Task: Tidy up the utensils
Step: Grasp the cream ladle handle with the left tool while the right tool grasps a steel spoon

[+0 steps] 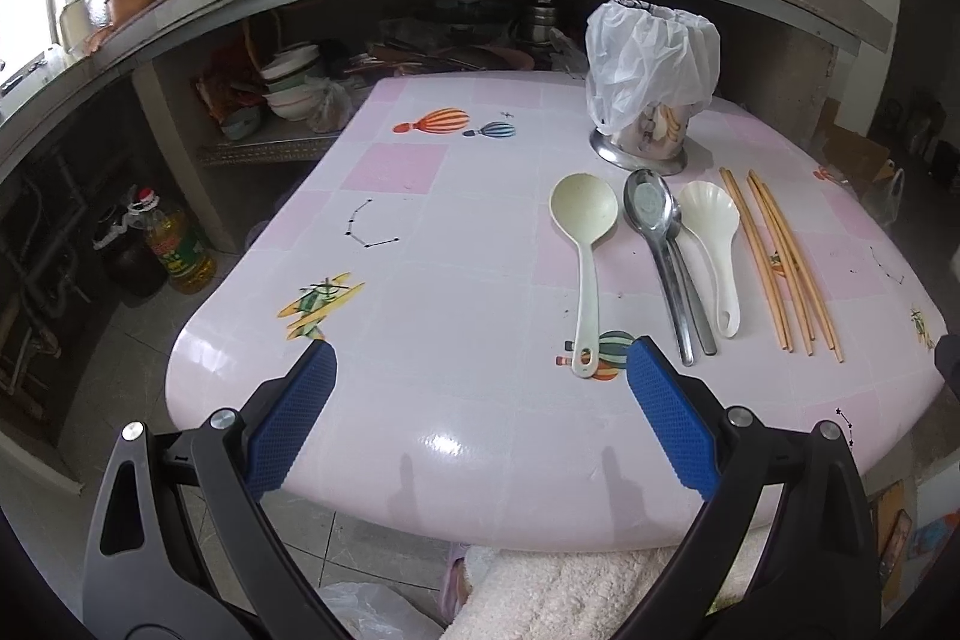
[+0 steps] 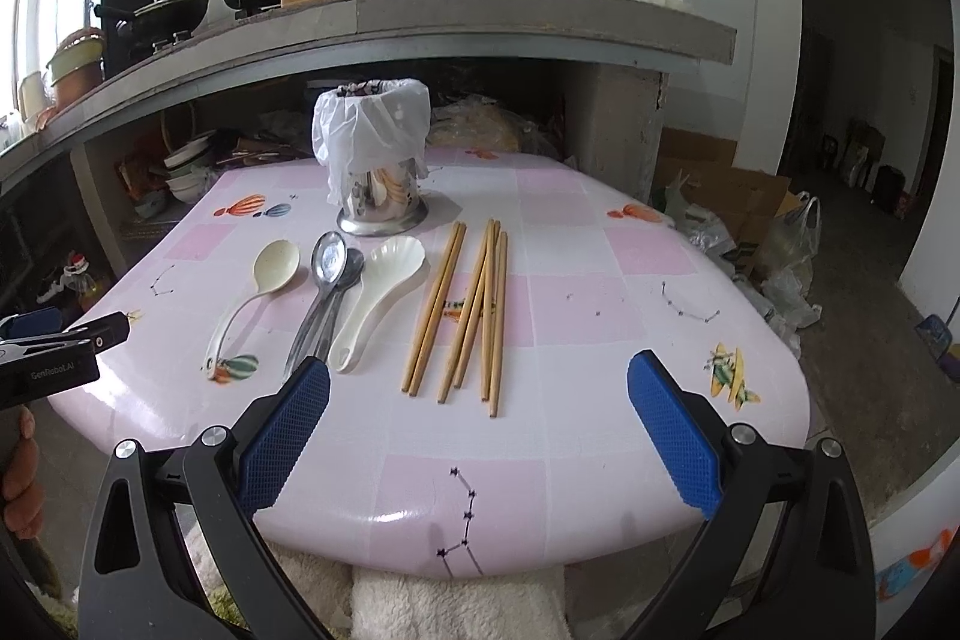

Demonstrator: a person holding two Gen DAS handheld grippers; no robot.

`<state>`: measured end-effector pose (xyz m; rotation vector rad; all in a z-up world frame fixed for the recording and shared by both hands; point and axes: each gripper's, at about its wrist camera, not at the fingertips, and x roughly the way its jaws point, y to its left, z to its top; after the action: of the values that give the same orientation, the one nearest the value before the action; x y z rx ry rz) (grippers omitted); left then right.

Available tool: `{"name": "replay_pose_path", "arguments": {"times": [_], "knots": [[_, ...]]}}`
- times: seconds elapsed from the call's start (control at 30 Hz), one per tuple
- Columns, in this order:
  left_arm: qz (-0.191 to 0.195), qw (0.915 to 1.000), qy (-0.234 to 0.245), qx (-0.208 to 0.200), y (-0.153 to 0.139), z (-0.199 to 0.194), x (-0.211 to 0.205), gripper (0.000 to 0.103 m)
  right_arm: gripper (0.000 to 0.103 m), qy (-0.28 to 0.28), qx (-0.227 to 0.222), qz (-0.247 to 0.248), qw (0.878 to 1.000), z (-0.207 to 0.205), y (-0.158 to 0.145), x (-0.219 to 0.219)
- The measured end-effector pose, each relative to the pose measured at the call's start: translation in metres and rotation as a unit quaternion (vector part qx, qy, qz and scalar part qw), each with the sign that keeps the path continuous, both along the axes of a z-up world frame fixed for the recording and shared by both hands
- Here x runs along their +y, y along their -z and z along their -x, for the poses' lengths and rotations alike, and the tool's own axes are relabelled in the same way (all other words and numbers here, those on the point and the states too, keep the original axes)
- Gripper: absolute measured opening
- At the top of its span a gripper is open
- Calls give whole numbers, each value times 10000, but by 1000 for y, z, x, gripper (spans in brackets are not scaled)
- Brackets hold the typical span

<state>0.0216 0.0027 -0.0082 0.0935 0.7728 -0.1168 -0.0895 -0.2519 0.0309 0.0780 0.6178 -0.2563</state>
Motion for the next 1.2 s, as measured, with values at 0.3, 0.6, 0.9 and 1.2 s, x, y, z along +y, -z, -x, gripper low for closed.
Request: {"name": "replay_pose_path", "arguments": {"times": [0.3, 0.6, 0.9, 1.2], "knots": [[554, 9965, 625, 85, 5, -31, -3, 94, 97, -115, 353, 255, 9990, -32, 4, 6], [1269, 9860, 1028, 330, 15, -56, -9, 95, 97, -599, 94, 187, 9980, -78, 3, 12], [1068, 9866, 1232, 93, 25, -105, -26, 95, 97, -859, 12, -283, 9959, -120, 10, 7], [391, 9880, 1403, 512, 60, -174, -64, 95, 97, -937, 201, -403, 9946, -135, 30, 1]]}}
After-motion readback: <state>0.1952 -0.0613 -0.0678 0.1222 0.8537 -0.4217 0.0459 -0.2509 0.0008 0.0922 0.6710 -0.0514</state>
